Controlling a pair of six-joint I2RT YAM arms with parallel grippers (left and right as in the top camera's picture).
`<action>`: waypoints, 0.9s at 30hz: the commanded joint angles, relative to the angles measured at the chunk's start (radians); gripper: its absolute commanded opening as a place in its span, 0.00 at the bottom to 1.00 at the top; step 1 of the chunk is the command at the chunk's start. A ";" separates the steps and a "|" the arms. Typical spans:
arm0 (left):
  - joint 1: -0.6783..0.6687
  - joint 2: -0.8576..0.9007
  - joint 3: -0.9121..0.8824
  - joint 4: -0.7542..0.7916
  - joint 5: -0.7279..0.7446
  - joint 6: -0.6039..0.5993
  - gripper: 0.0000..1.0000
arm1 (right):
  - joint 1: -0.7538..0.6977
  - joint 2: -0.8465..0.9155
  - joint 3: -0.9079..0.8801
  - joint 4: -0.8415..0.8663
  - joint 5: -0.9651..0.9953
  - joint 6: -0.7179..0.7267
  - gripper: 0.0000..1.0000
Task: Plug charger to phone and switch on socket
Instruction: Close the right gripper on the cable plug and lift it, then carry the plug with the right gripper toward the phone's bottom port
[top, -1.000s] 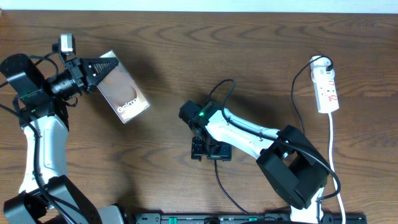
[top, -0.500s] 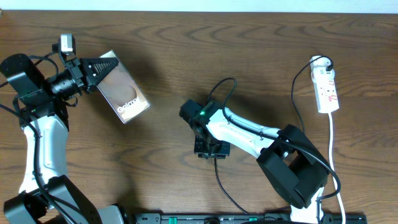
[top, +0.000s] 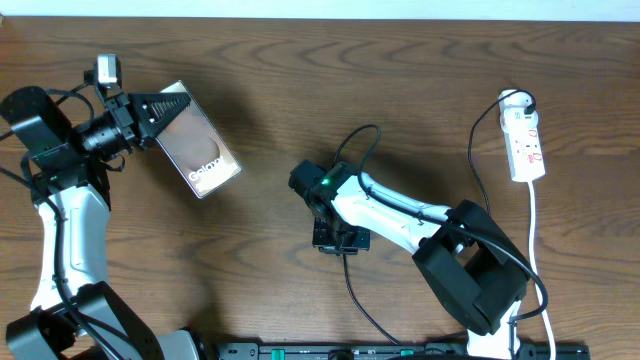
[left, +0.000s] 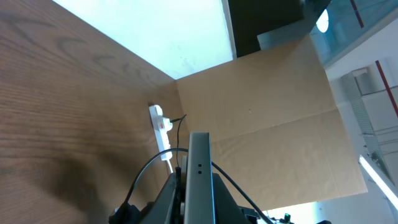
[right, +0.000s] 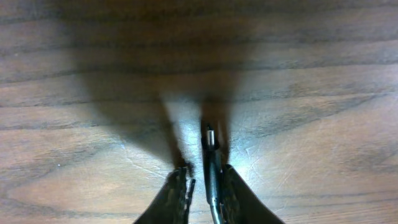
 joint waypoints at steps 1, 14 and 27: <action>0.004 -0.003 0.006 0.006 0.031 0.007 0.07 | -0.006 0.018 0.016 -0.003 0.008 0.011 0.11; 0.004 -0.003 0.005 0.005 0.031 0.007 0.07 | -0.024 0.018 0.016 0.007 -0.109 -0.042 0.01; 0.004 -0.003 -0.012 0.006 0.031 0.007 0.08 | -0.216 0.018 0.016 0.320 -0.847 -0.608 0.01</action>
